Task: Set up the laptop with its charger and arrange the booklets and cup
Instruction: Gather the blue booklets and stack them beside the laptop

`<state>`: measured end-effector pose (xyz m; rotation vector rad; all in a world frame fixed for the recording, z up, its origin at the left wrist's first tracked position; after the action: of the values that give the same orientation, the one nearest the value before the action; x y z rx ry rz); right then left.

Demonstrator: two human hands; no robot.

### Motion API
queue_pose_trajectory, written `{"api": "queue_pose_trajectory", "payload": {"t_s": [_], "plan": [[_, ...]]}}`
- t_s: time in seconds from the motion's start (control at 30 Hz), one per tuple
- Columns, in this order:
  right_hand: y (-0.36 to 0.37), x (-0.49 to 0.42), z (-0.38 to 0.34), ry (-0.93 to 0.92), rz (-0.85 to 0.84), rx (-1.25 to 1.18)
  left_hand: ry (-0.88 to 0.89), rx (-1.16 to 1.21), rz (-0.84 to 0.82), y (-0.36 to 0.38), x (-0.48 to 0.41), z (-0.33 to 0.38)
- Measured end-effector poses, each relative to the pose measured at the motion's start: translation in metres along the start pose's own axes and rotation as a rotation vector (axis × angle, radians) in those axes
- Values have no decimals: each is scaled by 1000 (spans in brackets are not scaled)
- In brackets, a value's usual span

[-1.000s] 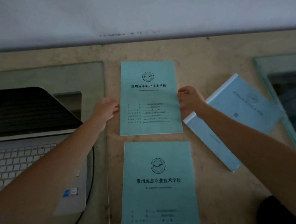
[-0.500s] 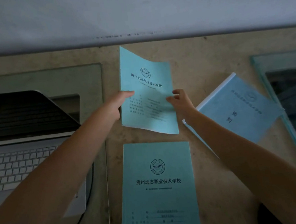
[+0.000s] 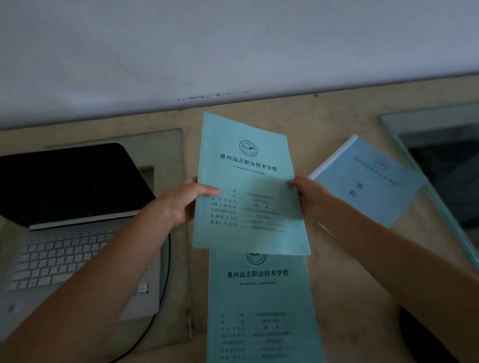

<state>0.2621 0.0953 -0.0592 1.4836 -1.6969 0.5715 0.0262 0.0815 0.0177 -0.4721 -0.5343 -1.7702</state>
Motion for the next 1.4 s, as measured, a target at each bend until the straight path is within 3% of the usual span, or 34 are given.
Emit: {"api": "queue_pose_trajectory", "payload": {"t_s": [0.17,0.47,0.7,1.2,1.4], "plan": [[-16,37,11,-150,-67,73,0,1,20,3,23,-44],[-46,63,97,-58,-76,204,-129,66,152,-8,53,-128],[-58,67,143,12,-82,294,-239,-27,209,-12,65,-189],[-72,81,151,-27,-44,463,-116,-280,243,-17,71,-190],[-78,79,143,-65,56,497,-94,-329,287,-21,73,-190]]}}
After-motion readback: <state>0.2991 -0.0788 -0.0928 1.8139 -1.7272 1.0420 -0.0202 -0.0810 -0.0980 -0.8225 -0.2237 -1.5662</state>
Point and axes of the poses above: each hand's wrist, its own x-axis away from the middle knuckle, its own y-axis out of the palm, z = x × y, the point moved 9 cm from there along -x, towards the middle knuckle, and after that the axes turned 6 degrees about y, right-handed, at the moved point
